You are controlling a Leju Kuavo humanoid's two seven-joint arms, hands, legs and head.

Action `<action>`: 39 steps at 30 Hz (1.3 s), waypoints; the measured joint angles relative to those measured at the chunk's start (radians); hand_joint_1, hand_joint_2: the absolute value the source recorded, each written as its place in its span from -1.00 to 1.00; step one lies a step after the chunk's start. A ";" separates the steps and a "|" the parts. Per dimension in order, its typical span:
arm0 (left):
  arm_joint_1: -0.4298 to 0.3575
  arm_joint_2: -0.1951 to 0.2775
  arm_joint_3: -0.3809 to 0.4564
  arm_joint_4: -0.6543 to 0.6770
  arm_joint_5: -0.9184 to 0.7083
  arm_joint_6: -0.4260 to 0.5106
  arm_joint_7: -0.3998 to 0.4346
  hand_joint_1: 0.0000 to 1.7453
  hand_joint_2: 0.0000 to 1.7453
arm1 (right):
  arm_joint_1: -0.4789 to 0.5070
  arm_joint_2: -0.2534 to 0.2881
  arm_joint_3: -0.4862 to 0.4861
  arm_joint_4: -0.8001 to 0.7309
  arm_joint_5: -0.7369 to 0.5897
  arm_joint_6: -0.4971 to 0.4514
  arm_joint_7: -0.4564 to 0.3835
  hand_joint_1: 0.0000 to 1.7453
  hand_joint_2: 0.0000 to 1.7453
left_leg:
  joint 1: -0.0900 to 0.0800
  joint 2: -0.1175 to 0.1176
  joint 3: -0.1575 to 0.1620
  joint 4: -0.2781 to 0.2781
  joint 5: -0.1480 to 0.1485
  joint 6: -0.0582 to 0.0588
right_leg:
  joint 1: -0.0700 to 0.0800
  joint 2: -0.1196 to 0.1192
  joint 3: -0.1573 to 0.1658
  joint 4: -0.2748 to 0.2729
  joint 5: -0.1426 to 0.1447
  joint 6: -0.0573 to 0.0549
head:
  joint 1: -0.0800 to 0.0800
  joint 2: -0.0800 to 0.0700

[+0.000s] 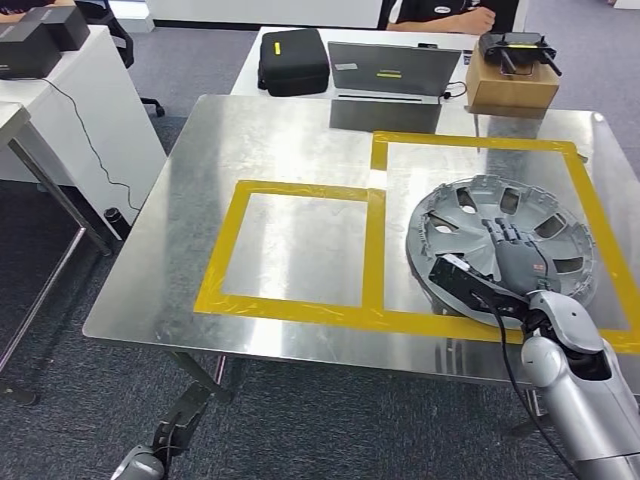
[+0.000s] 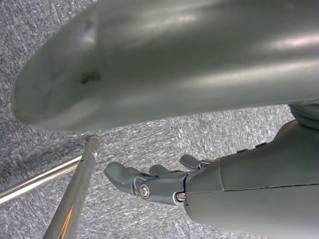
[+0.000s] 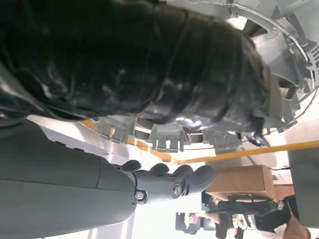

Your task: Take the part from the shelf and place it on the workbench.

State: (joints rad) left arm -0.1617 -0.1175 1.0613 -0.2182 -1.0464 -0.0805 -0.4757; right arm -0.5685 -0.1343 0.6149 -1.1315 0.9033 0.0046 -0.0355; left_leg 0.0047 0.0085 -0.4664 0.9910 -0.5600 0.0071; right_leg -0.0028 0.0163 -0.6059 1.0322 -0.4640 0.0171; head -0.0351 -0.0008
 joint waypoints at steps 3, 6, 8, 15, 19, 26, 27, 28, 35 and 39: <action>0.000 0.000 0.000 0.000 0.000 0.000 0.000 -1.00 -1.00 | 0.000 0.000 0.000 0.000 0.000 0.000 0.000 -1.00 -1.00 | 0.000 0.000 0.000 0.000 0.000 0.000 | 0.000 0.000 0.000 0.000 0.000 0.000 | 0.000 0.000; 0.000 0.000 0.000 0.000 0.000 0.000 0.000 -1.00 -1.00 | 0.000 0.000 0.000 0.000 0.000 0.000 0.000 -1.00 -1.00 | 0.000 0.000 0.000 0.000 0.000 0.000 | 0.000 0.000 0.000 0.000 0.000 0.000 | 0.000 0.000; 0.000 0.000 0.000 0.000 0.000 0.000 0.000 -1.00 -1.00 | 0.000 0.000 0.000 0.000 0.000 0.000 0.000 -1.00 -1.00 | 0.000 0.000 0.000 0.000 0.000 0.000 | 0.000 0.000 0.000 0.000 0.000 0.000 | 0.000 0.000; 0.000 0.000 0.000 0.000 0.000 0.000 0.000 -1.00 -1.00 | 0.000 0.000 0.000 0.000 0.000 0.000 0.000 -1.00 -1.00 | 0.000 0.000 0.000 0.000 0.000 0.000 | 0.000 0.000 0.000 0.000 0.000 0.000 | 0.000 0.000; 0.000 0.000 0.000 0.000 0.000 0.000 0.000 -1.00 -1.00 | 0.000 0.000 0.000 0.000 0.000 0.000 0.000 -1.00 -1.00 | 0.000 0.000 0.000 0.000 0.000 0.000 | 0.000 0.000 0.000 0.000 0.000 0.000 | 0.000 0.000; 0.000 0.000 0.000 0.000 0.000 0.000 0.000 -1.00 -1.00 | 0.000 0.000 0.000 0.000 0.000 0.000 0.000 -1.00 -1.00 | 0.000 0.000 0.000 0.000 0.000 0.000 | 0.000 0.000 0.000 0.000 0.000 0.000 | 0.000 0.000; 0.000 0.000 0.000 0.000 0.000 0.000 0.000 -1.00 -1.00 | 0.000 0.000 0.000 0.000 0.000 0.000 0.000 -1.00 -1.00 | 0.000 0.000 0.000 0.000 0.000 0.000 | 0.000 0.000 0.000 0.000 0.000 0.000 | 0.000 0.000; 0.000 0.000 0.000 0.000 0.000 0.000 0.000 -1.00 -1.00 | 0.000 0.000 0.000 0.000 0.000 0.000 0.000 -1.00 -1.00 | 0.000 0.000 0.000 0.000 0.000 0.000 | 0.000 0.000 0.000 0.000 0.000 0.000 | 0.000 0.000; 0.000 0.000 0.000 0.000 0.000 0.000 0.000 -1.00 -1.00 | 0.000 0.000 0.000 0.000 0.000 0.000 0.000 -1.00 0.00 | 0.000 0.000 0.000 0.000 0.000 0.000 | 0.000 0.000 0.000 0.000 0.000 0.000 | 0.000 0.000; 0.000 0.000 0.000 0.000 0.000 0.000 0.000 -1.00 -1.00 | 0.000 0.000 0.000 0.000 0.000 0.000 0.000 -1.00 1.00 | 0.000 0.000 0.000 0.000 0.000 0.000 | 0.000 0.000 0.000 0.000 0.000 0.000 | 0.000 0.000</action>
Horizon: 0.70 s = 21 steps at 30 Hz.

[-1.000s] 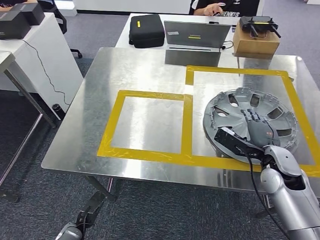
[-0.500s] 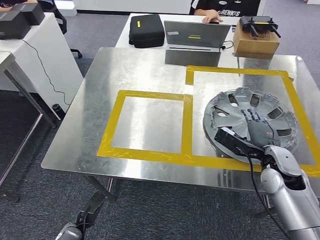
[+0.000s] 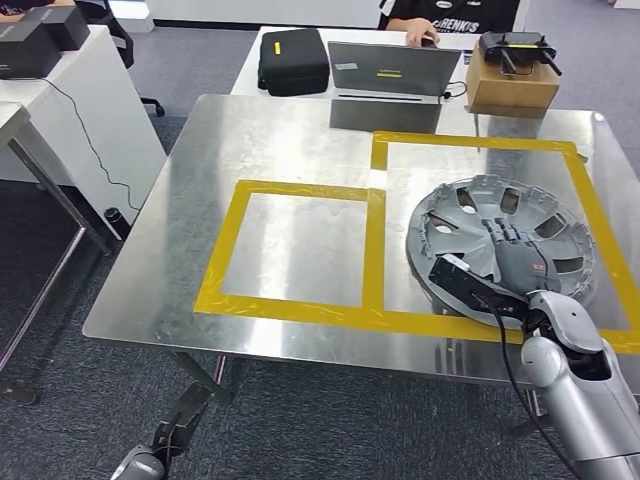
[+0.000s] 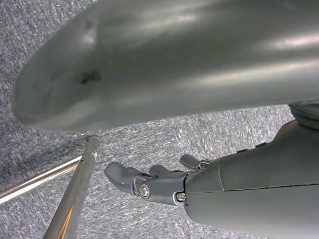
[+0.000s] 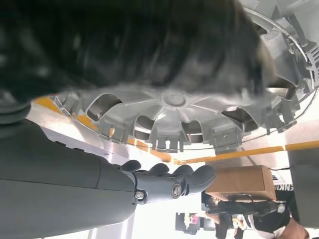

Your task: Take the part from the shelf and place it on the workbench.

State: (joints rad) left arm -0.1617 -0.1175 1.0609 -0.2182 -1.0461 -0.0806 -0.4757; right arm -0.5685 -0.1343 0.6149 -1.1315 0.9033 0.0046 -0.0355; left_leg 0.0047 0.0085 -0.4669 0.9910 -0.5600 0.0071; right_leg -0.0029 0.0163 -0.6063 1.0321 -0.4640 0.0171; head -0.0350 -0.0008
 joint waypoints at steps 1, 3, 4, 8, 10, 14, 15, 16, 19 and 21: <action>0.000 0.000 0.000 0.000 0.000 0.000 0.000 -1.00 -1.00 | 0.000 0.000 0.000 0.000 0.000 0.000 0.000 -1.00 1.00 | 0.000 0.000 0.000 0.000 0.000 0.000 | 0.000 0.000 0.000 0.000 0.000 0.000 | 0.000 0.000; 0.000 0.000 0.000 0.000 0.000 0.000 0.000 -1.00 -1.00 | 0.000 0.000 0.000 0.000 0.000 0.000 0.000 -1.00 1.00 | 0.000 0.000 0.000 0.000 0.000 0.000 | 0.000 0.000 0.000 0.000 0.000 0.000 | 0.000 0.000; 0.000 0.000 0.000 0.000 0.000 0.000 0.000 -1.00 -1.00 | 0.000 0.000 0.000 0.000 0.000 0.000 0.000 -1.00 1.00 | 0.000 0.000 0.000 0.000 0.000 0.000 | 0.000 0.000 0.000 0.000 0.000 0.000 | 0.000 0.000; 0.000 0.000 0.000 0.000 0.000 0.000 0.000 -1.00 -1.00 | 0.000 0.000 0.000 0.000 0.000 0.000 0.000 -1.00 1.00 | 0.000 0.000 0.000 0.000 0.000 0.000 | 0.000 0.000 0.000 0.000 0.000 0.000 | 0.000 0.000; 0.000 0.000 0.000 0.000 0.000 0.000 0.000 -1.00 -1.00 | 0.000 0.000 0.000 0.000 0.000 0.000 0.000 -1.00 1.00 | 0.000 0.000 0.000 0.000 0.000 0.000 | 0.000 0.000 0.000 0.000 0.000 0.000 | 0.000 0.000; 0.000 0.000 0.000 0.000 0.001 0.000 0.000 -1.00 -1.00 | 0.000 0.000 0.000 0.000 0.000 0.000 0.000 -1.00 1.00 | 0.000 0.000 0.000 0.000 0.000 0.000 | 0.000 0.000 0.000 0.000 0.000 0.000 | 0.000 0.000; 0.000 0.000 0.000 0.000 0.001 0.000 0.000 -1.00 -1.00 | 0.000 0.000 0.000 0.000 0.000 0.000 0.000 -1.00 1.00 | 0.000 0.000 0.000 0.000 0.000 0.000 | 0.000 0.000 0.000 0.000 0.000 0.000 | 0.000 0.000; 0.000 0.000 0.000 0.000 0.001 0.000 0.000 -1.00 -1.00 | 0.000 0.000 0.000 0.000 0.000 0.000 0.000 -1.00 1.00 | 0.000 0.000 0.000 0.000 0.000 0.000 | 0.000 0.000 0.000 0.000 0.000 0.000 | 0.000 0.000; 0.000 0.000 0.000 0.000 0.001 0.000 0.000 -1.00 -1.00 | 0.000 0.000 0.000 0.000 0.000 0.000 0.000 -1.00 1.00 | 0.000 0.000 0.000 0.000 0.000 0.000 | 0.000 0.000 0.000 0.000 0.000 0.000 | 0.000 0.000; 0.000 0.000 0.000 0.000 0.001 0.000 0.000 -1.00 -1.00 | 0.000 0.000 0.000 0.000 0.000 0.000 0.000 -1.00 1.00 | 0.000 0.000 0.000 0.000 0.000 0.000 | 0.000 0.000 0.000 0.000 0.000 0.000 | 0.000 0.000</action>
State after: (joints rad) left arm -0.1617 -0.1175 1.0609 -0.2182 -1.0452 -0.0806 -0.4757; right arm -0.5685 -0.1343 0.6149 -1.1315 0.9033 0.0046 -0.0355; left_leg 0.0047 0.0085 -0.4670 0.9910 -0.5600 0.0071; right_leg -0.0029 0.0163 -0.6064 1.0321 -0.4640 0.0171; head -0.0350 -0.0008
